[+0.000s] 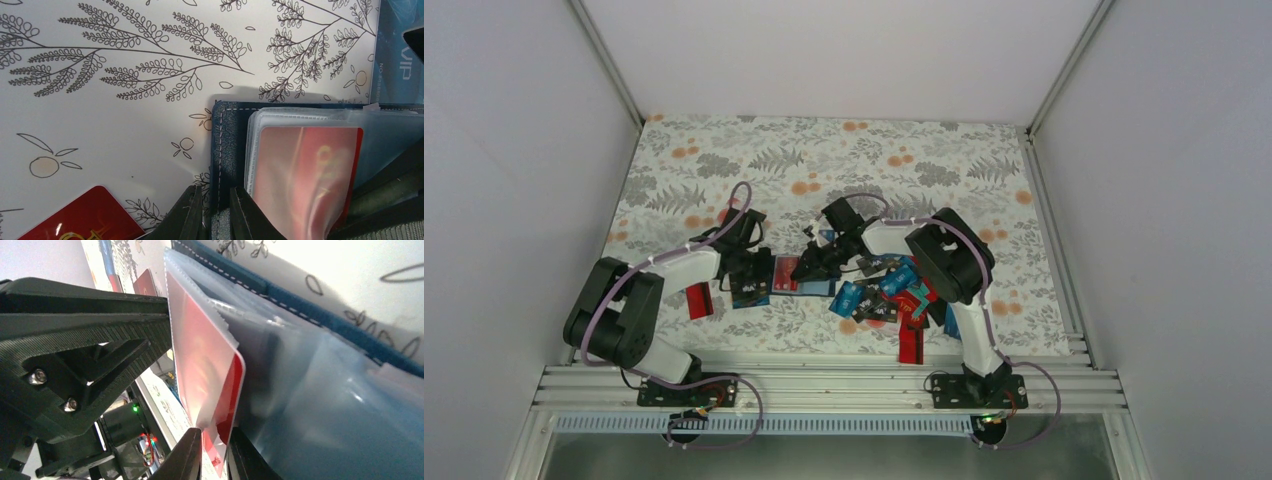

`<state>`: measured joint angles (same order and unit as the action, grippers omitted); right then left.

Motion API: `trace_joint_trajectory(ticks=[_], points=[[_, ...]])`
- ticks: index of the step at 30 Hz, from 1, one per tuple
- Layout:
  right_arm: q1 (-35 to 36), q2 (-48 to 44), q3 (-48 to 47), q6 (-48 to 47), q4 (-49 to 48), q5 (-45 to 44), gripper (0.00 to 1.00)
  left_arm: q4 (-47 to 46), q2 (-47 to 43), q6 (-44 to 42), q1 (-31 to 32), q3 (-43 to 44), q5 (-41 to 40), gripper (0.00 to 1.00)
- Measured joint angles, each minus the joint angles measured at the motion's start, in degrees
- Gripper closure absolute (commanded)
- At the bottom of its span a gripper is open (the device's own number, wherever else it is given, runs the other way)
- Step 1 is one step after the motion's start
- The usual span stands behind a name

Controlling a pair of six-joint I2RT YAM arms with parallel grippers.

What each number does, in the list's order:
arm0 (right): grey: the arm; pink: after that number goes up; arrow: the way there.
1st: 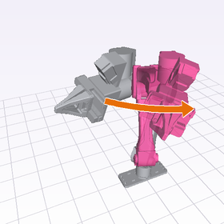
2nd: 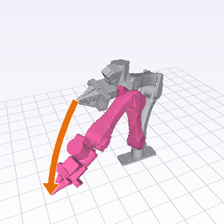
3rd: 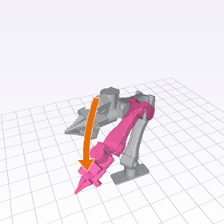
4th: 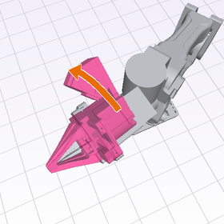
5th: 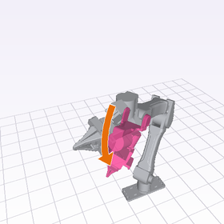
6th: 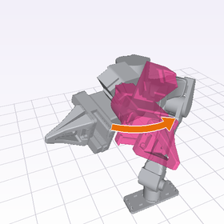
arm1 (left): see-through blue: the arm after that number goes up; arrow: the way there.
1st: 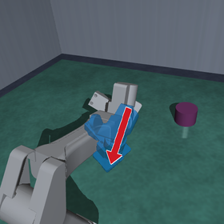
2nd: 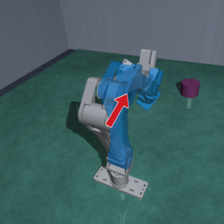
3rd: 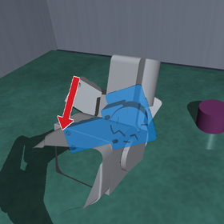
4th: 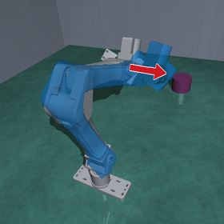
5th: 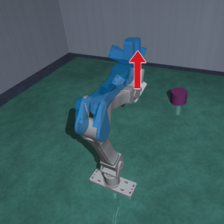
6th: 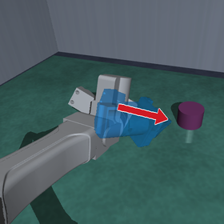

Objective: Put the credit cards into the card holder

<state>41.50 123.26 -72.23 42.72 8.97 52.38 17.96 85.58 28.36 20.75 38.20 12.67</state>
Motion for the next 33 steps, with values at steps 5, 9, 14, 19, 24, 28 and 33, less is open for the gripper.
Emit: trace_joint_trajectory(ticks=[5, 9, 14, 19, 24, 28, 33], points=[[0.2, -0.7, -0.3, -2.2, 2.7, -0.7, 0.81, 0.2, -0.5, 0.8, 0.0, -0.1, -0.2, 0.85], [0.3, -2.1, -0.3, -3.8, 5.3, -2.1, 0.77, 0.7, -1.3, 0.9, 0.0, -0.1, -0.4, 0.85], [0.3, -3.3, -0.3, -5.5, 8.0, -3.4, 0.73, 1.1, -2.3, 1.0, 0.0, -0.1, -0.6, 0.84], [0.3, -4.7, -0.8, -7.2, 10.8, -4.9, 0.7, 1.4, -3.1, 1.0, 0.0, -0.1, -1.1, 0.84], [0.3, -7.3, -1.8, -8.9, 13.9, -6.8, 0.68, 2.4, -5.0, 1.2, 0.0, -0.1, -1.7, 0.84], [0.3, -10.1, -3.0, -10.6, 16.4, -8.9, 0.68, 3.0, -7.6, 1.4, 0.0, -0.1, -2.1, 0.84], [0.0, -14.4, -3.9, -12.7, 19.5, -12.7, 0.66, 4.0, -10.7, 1.5, 0.4, -0.1, -2.1, 0.83]])
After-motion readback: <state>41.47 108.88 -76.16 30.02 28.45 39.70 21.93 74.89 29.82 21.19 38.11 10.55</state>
